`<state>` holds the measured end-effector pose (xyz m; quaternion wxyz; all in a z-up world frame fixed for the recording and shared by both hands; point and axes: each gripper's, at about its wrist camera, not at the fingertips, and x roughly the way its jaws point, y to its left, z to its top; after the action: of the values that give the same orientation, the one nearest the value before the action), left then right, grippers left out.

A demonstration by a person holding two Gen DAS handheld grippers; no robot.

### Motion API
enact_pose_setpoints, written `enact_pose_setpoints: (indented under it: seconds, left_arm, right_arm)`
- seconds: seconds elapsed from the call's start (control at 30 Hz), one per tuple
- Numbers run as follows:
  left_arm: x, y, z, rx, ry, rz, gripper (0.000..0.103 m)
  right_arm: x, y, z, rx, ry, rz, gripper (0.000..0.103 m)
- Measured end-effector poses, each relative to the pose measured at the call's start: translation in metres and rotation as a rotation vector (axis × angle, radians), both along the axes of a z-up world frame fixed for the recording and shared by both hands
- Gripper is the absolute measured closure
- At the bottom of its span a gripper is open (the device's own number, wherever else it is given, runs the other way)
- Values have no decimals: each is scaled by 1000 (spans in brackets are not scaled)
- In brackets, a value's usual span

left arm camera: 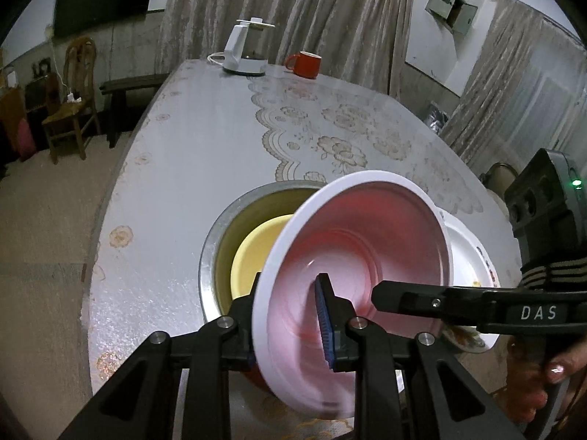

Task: Organize plates and bowls
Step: 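Lift the red bowl with the right tool and carry it over the steel basin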

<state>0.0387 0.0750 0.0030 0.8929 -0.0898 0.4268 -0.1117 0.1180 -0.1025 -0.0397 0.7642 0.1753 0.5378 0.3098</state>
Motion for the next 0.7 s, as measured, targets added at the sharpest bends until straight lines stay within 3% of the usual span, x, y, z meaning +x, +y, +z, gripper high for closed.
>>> enact_pose_setpoints:
  seconds: [0.4,0.7]
  left_arm:
    - [12,14,4,1,31,4,78]
    - [18,12,-1,23,55,9,78]
  right_arm:
    - [2,0,7,-32,-18,22,88]
    - [7,4,5,-38,20,34,88]
